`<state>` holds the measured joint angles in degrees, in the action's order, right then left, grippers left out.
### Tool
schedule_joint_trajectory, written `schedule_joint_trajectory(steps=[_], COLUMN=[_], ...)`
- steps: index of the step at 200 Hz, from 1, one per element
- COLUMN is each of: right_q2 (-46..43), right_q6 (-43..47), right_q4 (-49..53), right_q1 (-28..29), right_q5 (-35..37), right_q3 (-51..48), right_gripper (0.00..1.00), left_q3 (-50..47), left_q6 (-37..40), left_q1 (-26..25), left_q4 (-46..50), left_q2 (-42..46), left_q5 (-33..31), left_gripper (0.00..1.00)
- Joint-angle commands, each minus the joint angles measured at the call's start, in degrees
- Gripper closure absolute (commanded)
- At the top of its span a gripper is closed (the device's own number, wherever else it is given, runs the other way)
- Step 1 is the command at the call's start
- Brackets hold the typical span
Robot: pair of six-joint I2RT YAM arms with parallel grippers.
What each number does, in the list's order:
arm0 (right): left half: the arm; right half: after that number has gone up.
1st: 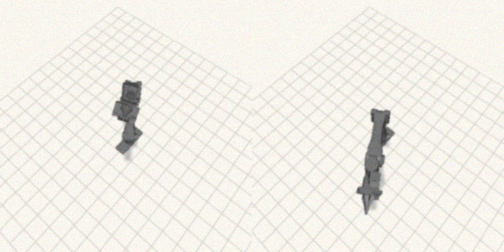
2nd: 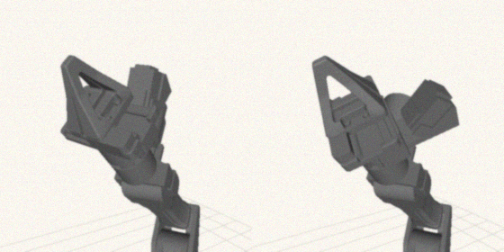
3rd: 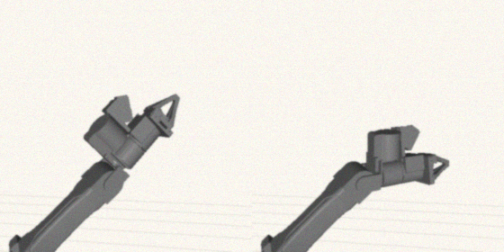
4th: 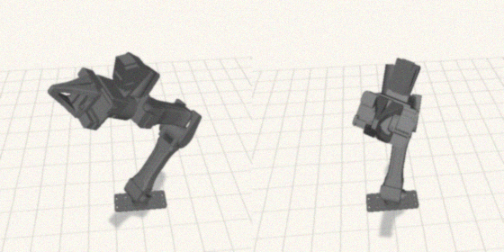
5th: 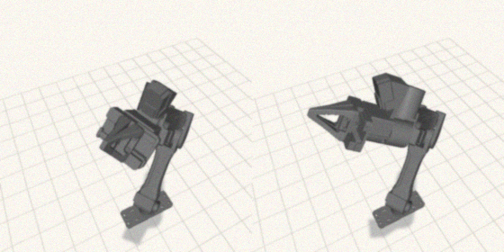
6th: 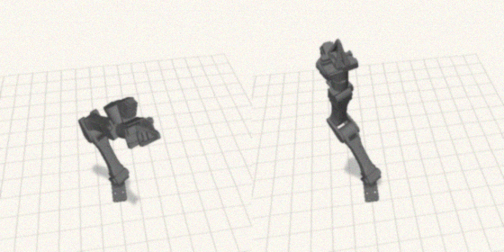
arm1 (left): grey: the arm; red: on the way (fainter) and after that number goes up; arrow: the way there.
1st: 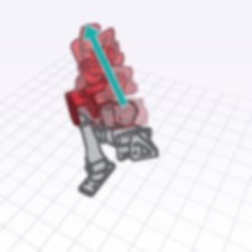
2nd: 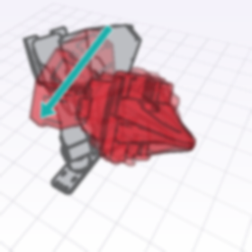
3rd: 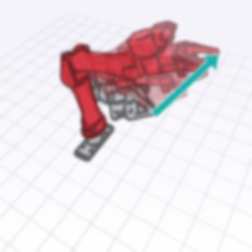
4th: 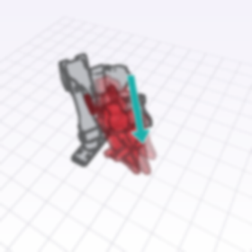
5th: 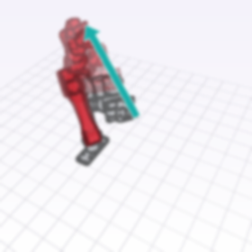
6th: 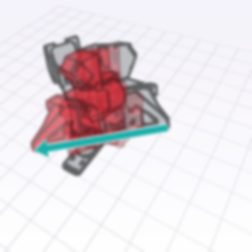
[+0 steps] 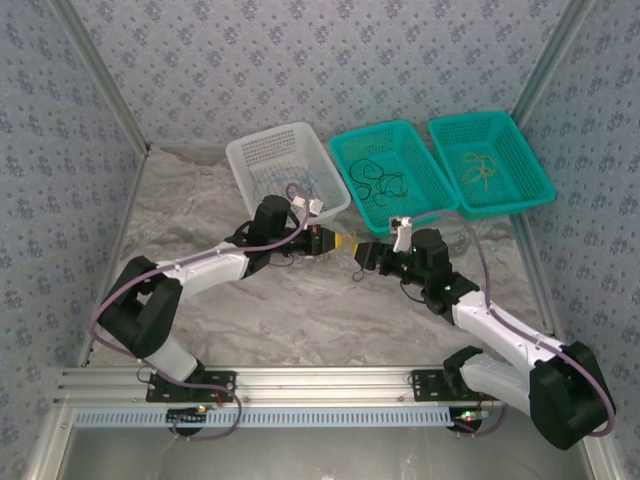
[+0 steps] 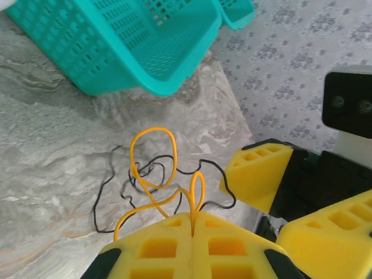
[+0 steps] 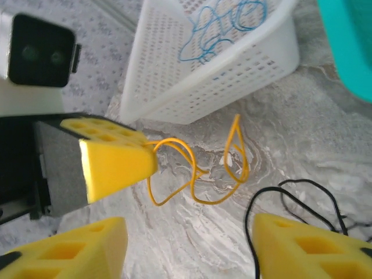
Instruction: Untangle the cables
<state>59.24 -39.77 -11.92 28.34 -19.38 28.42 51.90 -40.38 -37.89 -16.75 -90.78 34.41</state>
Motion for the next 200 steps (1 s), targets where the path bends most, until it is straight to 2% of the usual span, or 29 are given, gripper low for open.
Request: schedule_joint_trajectory(steps=[1,7,18,43,61,83,109,136,169,200], right_q2=[0.29,0.63,1.7,5.36,8.32,13.1,18.71,20.97,21.46,22.13], right_q6=[0.35,0.1,-0.85,-4.65,-9.22,-14.51,-18.87,-22.77,-28.16,-28.42], right_q4=[6.81,7.55,10.08,12.05,18.16,18.57,14.92,15.49,6.92,6.38], right_q1=[0.94,1.21,1.94,2.62,4.57,4.5,4.18,4.61,2.41,1.58], right_q5=[5.61,6.7,9.15,8.57,15.87,16.4,9.64,11.46,8.22,7.06], right_q3=[2.94,3.38,4.92,9.63,13.19,14.5,16.62,16.81,13.07,13.37], right_gripper=[0.19,0.12,0.07,0.07,0.08,0.13,0.23,0.34,0.38,0.39], left_q3=[3.05,3.4,3.88,4.08,4.17,4.08,4.01,2.89,1.59,0.93], left_q6=[3.77,4.34,5.16,5.05,4.88,4.72,4.7,4.42,4.27,4.19], left_q1=[-0.5,-0.68,-0.87,-1.15,-1.35,-1.57,-1.8,-1.88,-1.93,-1.99], left_q4=[7.18,8.49,9.83,10.25,10.08,9.73,9.47,7.42,5.18,3.61], left_q2=[-0.65,-0.71,-0.88,-1.33,-1.64,-1.69,-1.42,-0.98,-0.35,-0.21], left_q5=[-4.52,-5.54,-6.26,-6.28,-6.29,-6.22,-5.85,-4.88,-4.07,-3.14], left_gripper=[1.0,1.0,1.0,1.0,1.0,1.0,1.0,1.0,1.0,1.0])
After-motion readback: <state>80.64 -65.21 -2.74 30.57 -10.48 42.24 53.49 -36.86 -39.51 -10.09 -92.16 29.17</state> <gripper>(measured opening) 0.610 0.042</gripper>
